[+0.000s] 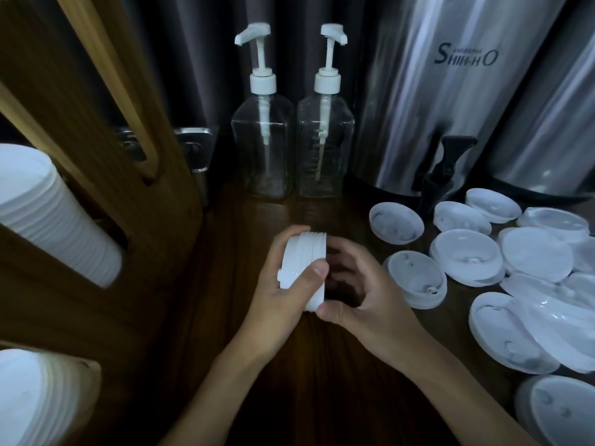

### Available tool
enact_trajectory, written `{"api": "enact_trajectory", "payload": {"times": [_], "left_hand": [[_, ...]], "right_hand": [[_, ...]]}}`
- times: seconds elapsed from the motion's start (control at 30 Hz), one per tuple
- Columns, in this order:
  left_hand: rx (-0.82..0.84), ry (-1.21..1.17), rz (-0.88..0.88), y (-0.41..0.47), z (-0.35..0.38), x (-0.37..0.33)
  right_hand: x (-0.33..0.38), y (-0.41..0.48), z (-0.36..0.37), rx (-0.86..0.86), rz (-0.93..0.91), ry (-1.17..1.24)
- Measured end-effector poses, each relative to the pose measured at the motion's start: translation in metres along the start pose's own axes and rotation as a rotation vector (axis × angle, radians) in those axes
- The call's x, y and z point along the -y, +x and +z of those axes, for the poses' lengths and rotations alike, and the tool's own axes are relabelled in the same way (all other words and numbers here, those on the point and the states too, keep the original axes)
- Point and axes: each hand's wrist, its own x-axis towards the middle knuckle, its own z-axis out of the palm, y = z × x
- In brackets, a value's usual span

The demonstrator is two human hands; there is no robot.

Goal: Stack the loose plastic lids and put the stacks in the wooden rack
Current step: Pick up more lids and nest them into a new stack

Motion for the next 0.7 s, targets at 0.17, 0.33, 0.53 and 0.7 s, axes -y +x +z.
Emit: {"api": "enact_trajectory", "payload": {"times": [0.17, 0.33, 0.53, 0.7], "left_hand": [[0.03, 0.006, -0.013, -0.001, -0.001, -0.001], [0.044, 0.054, -0.013, -0.003, 0.0, -0.002], [0.061, 0.091, -0.007, -0.004, 0.001, -0.004], [0.028, -0.026, -0.038, -0.003, 0.002, -0.002]], "right_hand": [[-0.004, -0.002, -0.006, 0.034, -0.016, -0.025], [-0.004, -0.003, -0.008, 0.007, -0.031, -0.16], [-0.003, -0.002, -0.008, 0.012, 0.008, -0.197], [0.0, -0.002, -0.014, 0.072, -0.009, -0.22]]}}
